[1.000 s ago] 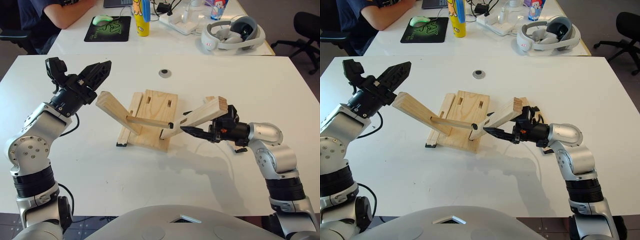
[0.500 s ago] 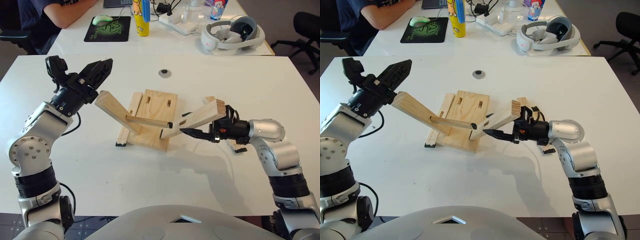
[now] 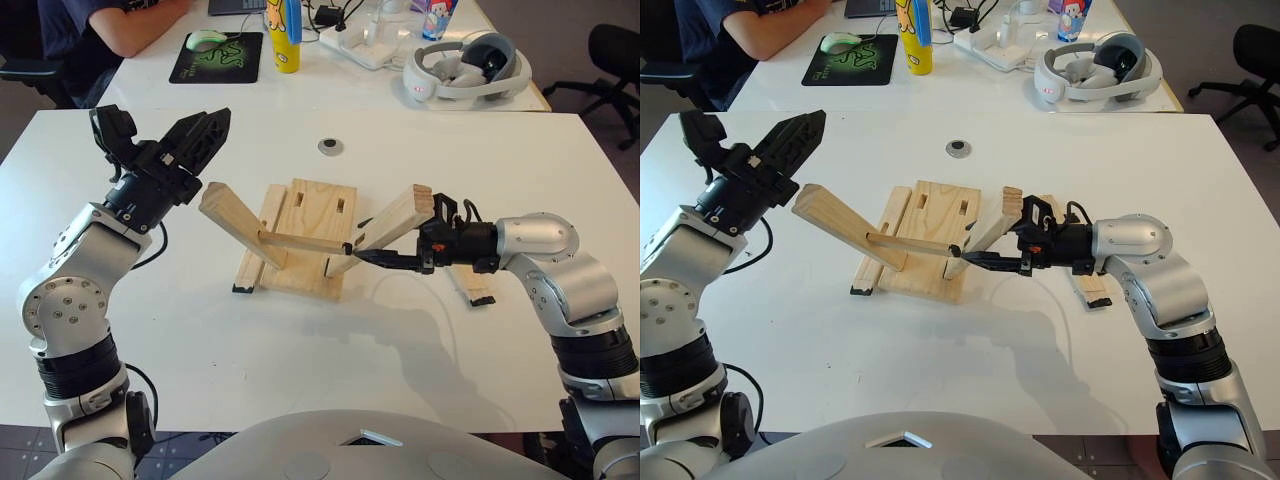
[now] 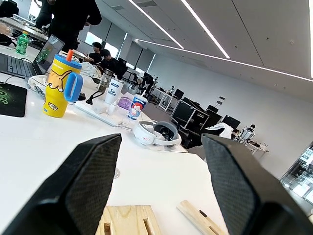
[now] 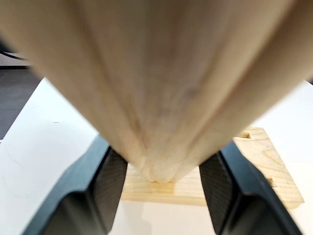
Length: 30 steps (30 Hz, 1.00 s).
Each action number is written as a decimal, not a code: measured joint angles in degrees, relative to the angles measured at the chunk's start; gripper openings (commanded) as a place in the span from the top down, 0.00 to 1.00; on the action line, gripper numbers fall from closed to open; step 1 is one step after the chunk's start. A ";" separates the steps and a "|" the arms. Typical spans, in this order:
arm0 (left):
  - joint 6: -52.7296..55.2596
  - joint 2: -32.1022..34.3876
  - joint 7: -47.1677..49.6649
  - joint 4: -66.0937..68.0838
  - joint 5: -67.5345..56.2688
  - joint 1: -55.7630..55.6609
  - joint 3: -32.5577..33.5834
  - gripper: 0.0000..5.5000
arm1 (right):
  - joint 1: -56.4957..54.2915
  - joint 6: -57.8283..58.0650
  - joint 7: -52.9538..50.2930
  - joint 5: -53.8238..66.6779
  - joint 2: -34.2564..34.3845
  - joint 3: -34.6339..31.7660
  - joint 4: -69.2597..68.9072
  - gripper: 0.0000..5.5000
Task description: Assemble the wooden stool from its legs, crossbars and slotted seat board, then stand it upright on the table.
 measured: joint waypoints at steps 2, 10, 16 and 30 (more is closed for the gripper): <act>-0.10 -0.23 0.71 -0.50 -0.60 0.00 0.02 0.45 | 0.05 -1.12 0.03 -0.79 -0.14 0.20 0.02 0.63; -3.05 -1.69 8.94 -1.44 -10.99 -4.03 3.65 0.45 | 1.46 -4.35 -0.40 -1.34 -0.46 0.71 0.20 0.63; -3.03 -1.04 10.25 -3.08 -10.97 -4.20 1.06 0.45 | 1.45 -3.95 -1.39 -1.40 -0.52 1.24 -0.56 0.63; -5.52 4.97 0.69 -7.12 2.17 3.27 -6.73 0.45 | 1.12 -3.98 -1.57 -1.47 -0.61 1.73 -0.08 0.63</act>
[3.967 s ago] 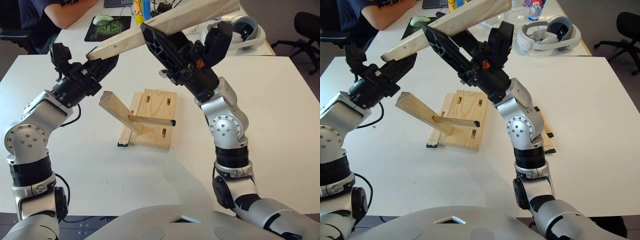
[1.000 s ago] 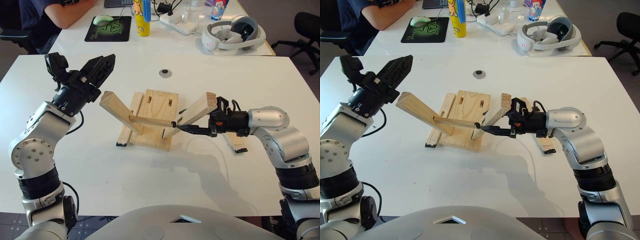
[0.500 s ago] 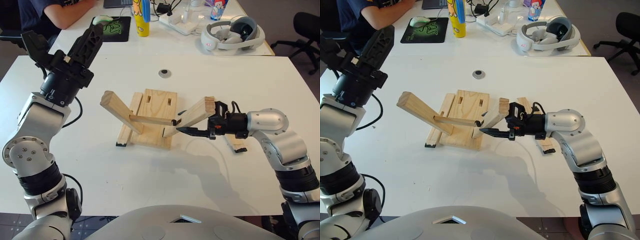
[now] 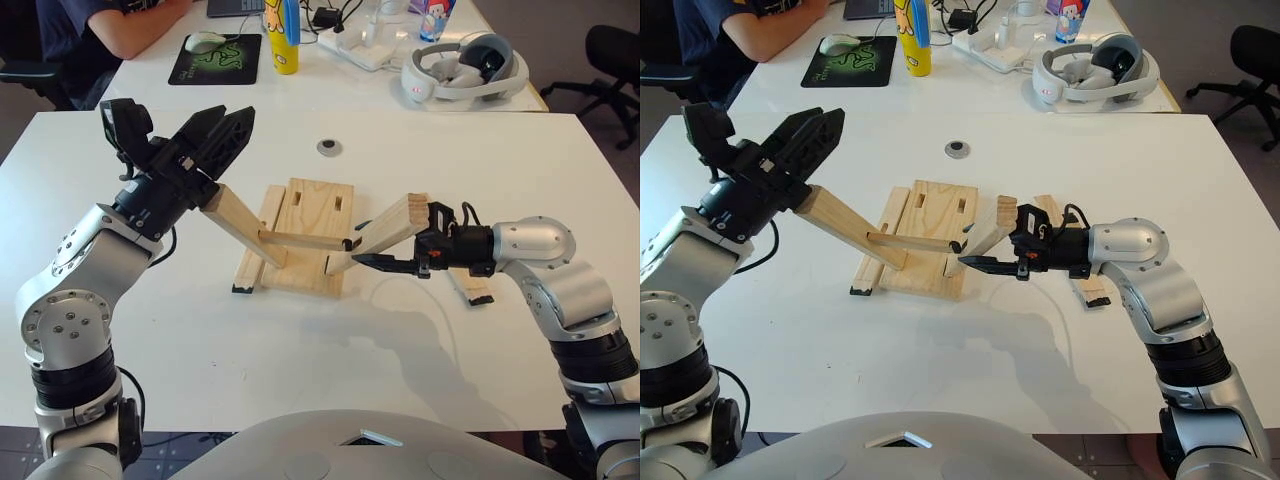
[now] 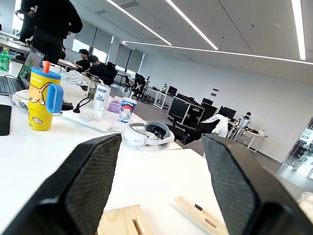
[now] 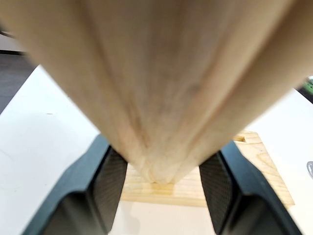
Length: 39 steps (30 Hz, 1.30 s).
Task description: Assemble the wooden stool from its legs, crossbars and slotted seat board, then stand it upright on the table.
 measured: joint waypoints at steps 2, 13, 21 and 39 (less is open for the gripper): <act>-1.60 0.14 -1.97 0.42 2.26 0.61 -0.45 0.45 | -0.02 -0.01 -0.09 -0.05 0.00 0.11 0.12 0.63; -6.05 -0.08 -6.21 1.61 6.98 2.59 -1.37 0.45 | -2.37 -1.06 0.60 -1.07 -0.42 2.28 2.15 0.63; -10.83 -1.50 -9.26 5.46 9.96 7.34 -1.82 0.45 | -6.73 -0.84 1.78 -2.43 -0.54 5.49 5.36 0.63; -13.62 -3.57 -6.58 5.40 11.85 7.66 -2.86 0.45 | -22.19 3.60 8.51 -5.20 0.17 12.86 13.71 0.63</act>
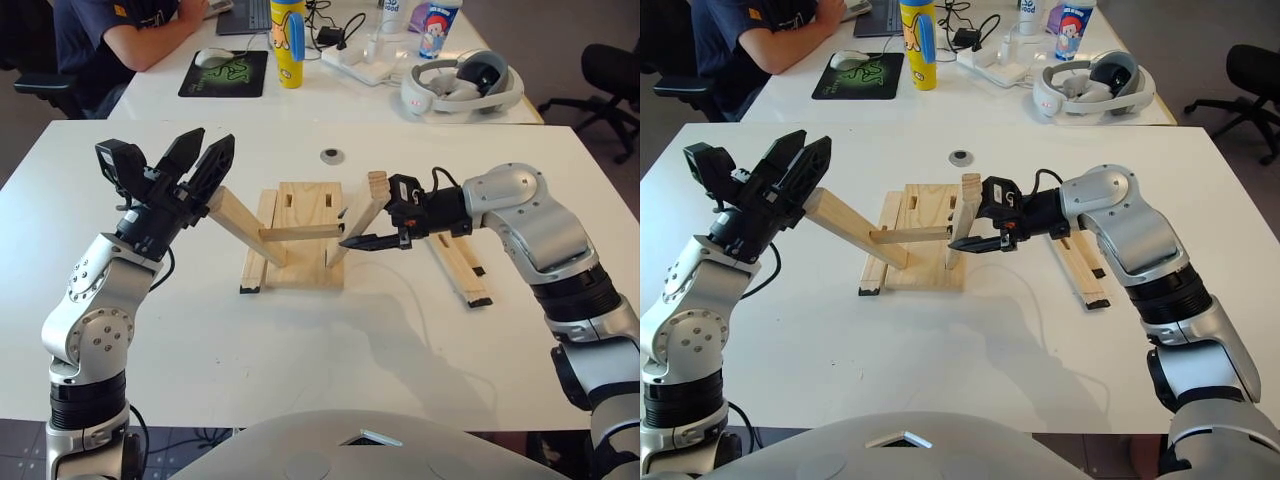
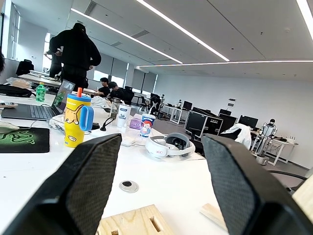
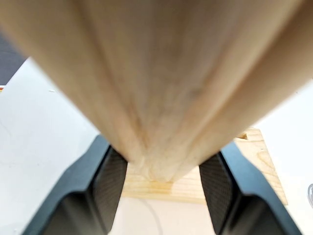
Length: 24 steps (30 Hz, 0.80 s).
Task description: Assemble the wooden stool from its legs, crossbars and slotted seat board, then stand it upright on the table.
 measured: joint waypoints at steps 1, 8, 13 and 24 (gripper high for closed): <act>0.01 -0.24 0.41 -0.09 0.15 0.02 -0.04 0.45 | -0.86 0.08 0.54 -0.39 -0.01 0.27 0.51 0.63; 2.30 -0.52 2.89 -0.31 1.36 -2.67 -0.69 0.45 | -6.13 1.74 3.70 -1.37 -0.11 2.63 4.21 0.63; 6.73 0.00 4.22 -0.19 1.33 -5.68 -0.70 0.45 | -5.50 1.46 3.92 -0.84 -0.10 2.49 6.27 0.63; 12.71 0.17 5.90 -0.28 1.03 -9.52 0.17 0.45 | 0.77 -0.80 -2.31 1.64 0.35 1.02 5.21 0.63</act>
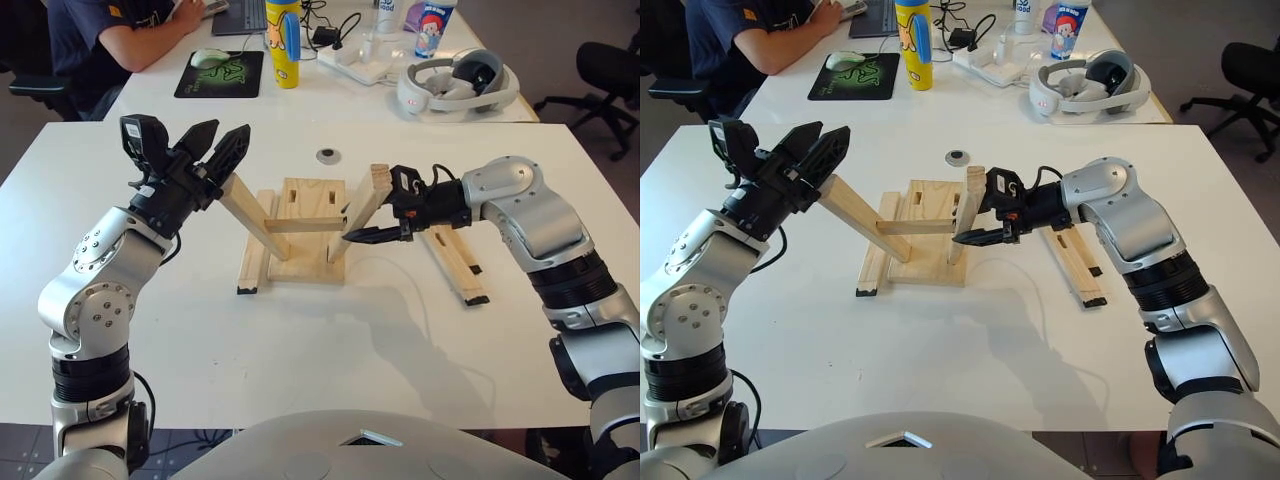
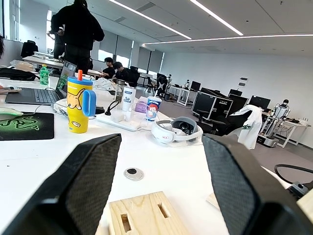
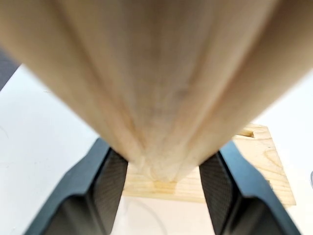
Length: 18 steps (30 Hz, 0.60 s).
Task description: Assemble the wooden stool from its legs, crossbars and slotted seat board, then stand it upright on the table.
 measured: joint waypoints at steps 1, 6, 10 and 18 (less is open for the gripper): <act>0.29 -0.01 0.20 0.00 0.00 -0.13 0.19 0.45 | 0.42 0.01 -1.21 0.01 0.34 -0.07 -0.22 0.63; 0.84 -0.29 1.10 -0.05 -0.10 -1.15 1.23 0.45 | 4.58 1.48 -8.39 0.27 3.28 -2.10 -3.02 0.63; 1.02 -0.31 1.14 -0.05 -0.10 -1.19 1.57 0.45 | 6.71 1.92 -11.10 0.50 3.40 -2.29 -5.75 0.63; 1.85 -0.30 1.12 -0.11 -0.10 -2.58 1.59 0.45 | 10.75 1.90 -14.62 1.84 5.00 -3.88 -8.05 0.56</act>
